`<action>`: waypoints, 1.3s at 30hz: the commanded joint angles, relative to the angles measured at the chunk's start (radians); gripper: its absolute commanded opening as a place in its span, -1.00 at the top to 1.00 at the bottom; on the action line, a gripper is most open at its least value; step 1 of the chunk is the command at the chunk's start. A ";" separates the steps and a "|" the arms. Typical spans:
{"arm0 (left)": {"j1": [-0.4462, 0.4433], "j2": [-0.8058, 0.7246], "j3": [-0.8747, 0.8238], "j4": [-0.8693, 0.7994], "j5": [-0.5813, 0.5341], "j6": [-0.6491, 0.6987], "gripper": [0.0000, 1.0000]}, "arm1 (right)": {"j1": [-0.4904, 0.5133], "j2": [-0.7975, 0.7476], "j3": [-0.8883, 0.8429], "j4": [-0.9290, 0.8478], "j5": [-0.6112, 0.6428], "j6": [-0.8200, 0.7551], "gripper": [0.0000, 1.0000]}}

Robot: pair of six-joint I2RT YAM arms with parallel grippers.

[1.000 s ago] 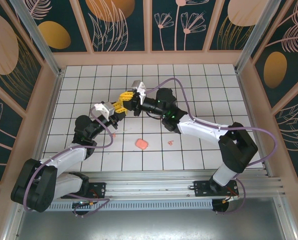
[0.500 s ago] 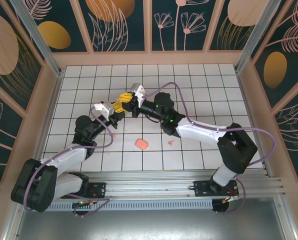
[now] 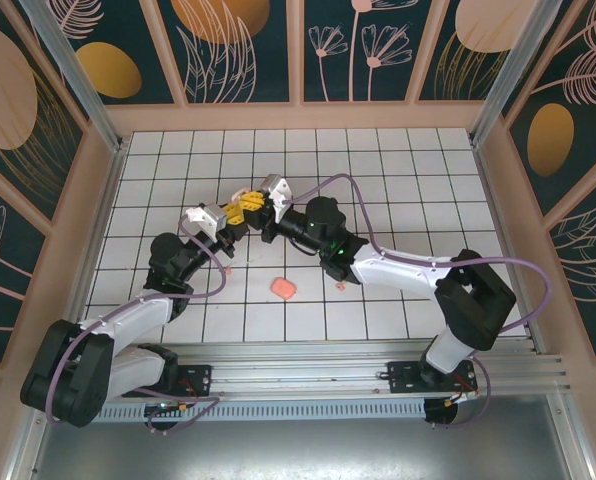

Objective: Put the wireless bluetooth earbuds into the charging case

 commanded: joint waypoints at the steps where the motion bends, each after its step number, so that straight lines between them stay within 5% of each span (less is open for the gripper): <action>1: -0.002 -0.033 0.012 0.094 -0.015 -0.003 0.97 | 0.004 -0.011 -0.023 -0.006 0.037 0.009 0.73; 39: -0.002 -0.039 0.009 0.075 -0.016 0.004 0.98 | -0.027 0.055 0.098 0.055 -0.020 0.093 0.73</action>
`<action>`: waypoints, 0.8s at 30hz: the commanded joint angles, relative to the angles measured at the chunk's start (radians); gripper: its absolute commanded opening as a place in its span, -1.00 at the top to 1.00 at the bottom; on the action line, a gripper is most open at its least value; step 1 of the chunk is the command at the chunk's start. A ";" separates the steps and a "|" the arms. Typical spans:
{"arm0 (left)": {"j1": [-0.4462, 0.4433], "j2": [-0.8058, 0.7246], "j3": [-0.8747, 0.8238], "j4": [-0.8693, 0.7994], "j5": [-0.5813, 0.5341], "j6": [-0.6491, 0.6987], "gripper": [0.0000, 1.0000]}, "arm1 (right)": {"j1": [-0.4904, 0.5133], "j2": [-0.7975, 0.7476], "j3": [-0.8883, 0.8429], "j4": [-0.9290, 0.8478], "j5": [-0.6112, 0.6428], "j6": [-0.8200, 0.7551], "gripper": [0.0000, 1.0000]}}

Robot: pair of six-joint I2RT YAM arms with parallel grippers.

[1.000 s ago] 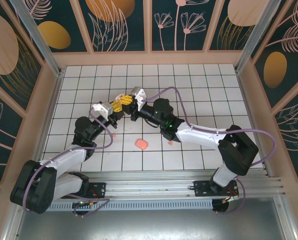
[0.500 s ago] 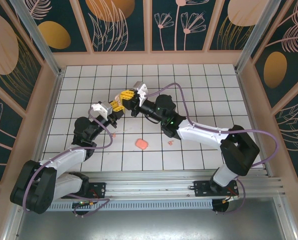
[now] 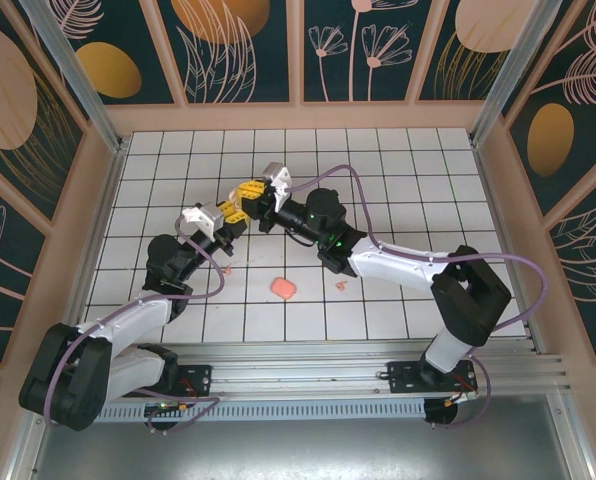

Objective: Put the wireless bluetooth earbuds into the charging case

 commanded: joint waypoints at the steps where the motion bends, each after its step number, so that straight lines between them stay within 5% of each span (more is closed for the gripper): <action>1: -0.003 -0.019 0.010 0.044 -0.010 0.004 0.97 | -0.003 0.022 0.034 0.023 0.011 0.028 0.73; 24: -0.003 -0.021 0.024 0.020 -0.044 0.030 0.97 | 0.054 0.023 0.049 -0.072 0.072 0.050 0.73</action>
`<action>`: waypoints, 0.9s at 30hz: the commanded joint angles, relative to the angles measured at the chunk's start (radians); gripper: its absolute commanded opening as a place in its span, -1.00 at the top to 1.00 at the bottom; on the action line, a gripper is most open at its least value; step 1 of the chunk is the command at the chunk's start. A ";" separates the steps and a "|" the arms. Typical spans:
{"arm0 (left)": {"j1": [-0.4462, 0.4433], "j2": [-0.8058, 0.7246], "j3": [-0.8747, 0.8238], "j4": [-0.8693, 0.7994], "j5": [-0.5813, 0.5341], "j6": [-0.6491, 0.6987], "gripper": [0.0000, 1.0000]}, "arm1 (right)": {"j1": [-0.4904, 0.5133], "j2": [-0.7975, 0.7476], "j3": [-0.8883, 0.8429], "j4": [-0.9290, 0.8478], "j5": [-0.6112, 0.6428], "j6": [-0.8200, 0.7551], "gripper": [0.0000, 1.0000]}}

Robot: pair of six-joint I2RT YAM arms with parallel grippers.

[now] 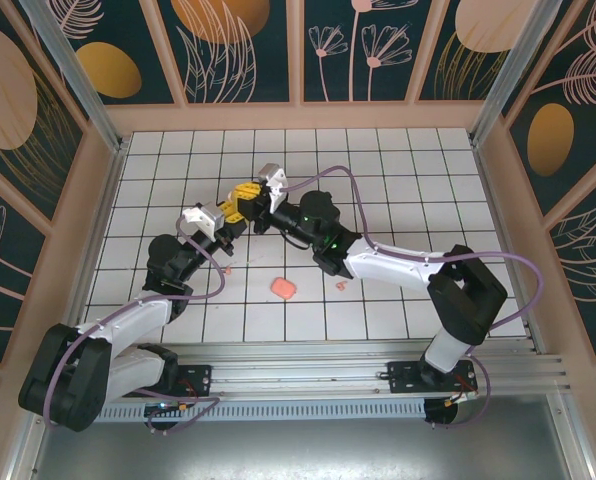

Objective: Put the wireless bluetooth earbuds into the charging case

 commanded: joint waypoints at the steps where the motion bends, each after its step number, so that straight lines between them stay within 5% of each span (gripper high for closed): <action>1: -0.001 -0.020 0.025 0.038 -0.020 0.017 0.97 | 0.021 0.008 0.034 -0.058 0.016 0.012 0.73; 19: -0.001 -0.034 0.021 0.032 -0.061 0.021 0.97 | 0.110 0.025 0.101 -0.285 0.346 0.089 0.68; 27: -0.001 -0.043 0.015 0.018 -0.073 0.028 0.97 | 0.120 0.032 0.111 -0.280 0.347 0.100 0.48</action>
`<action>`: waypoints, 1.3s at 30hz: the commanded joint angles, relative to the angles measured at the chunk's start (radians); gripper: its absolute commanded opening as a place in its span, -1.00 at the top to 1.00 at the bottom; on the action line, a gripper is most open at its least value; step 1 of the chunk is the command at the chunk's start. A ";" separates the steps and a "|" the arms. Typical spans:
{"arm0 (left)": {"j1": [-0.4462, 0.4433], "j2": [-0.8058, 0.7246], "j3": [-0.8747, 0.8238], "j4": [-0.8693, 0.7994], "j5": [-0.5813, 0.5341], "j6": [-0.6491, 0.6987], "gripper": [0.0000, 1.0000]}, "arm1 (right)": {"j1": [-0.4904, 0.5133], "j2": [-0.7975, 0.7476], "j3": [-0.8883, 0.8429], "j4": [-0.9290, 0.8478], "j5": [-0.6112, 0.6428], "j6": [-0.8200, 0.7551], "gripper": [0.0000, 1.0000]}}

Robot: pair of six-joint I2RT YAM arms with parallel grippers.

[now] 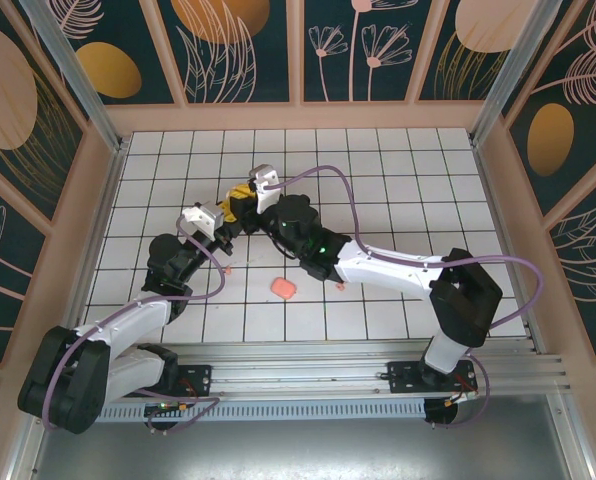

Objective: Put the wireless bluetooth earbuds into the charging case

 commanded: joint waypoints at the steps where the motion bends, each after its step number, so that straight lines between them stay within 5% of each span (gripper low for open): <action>1: -0.001 -0.030 0.015 0.062 -0.021 0.015 0.98 | 0.019 0.022 0.005 -0.039 0.004 0.020 0.44; 14: -0.001 -0.036 0.005 0.043 -0.007 0.016 0.97 | 0.015 -0.018 0.018 -0.018 -0.005 -0.022 0.24; 39: -0.002 -0.037 0.005 -0.026 0.095 0.026 0.96 | -0.077 -0.152 -0.023 0.031 -0.241 0.054 -0.08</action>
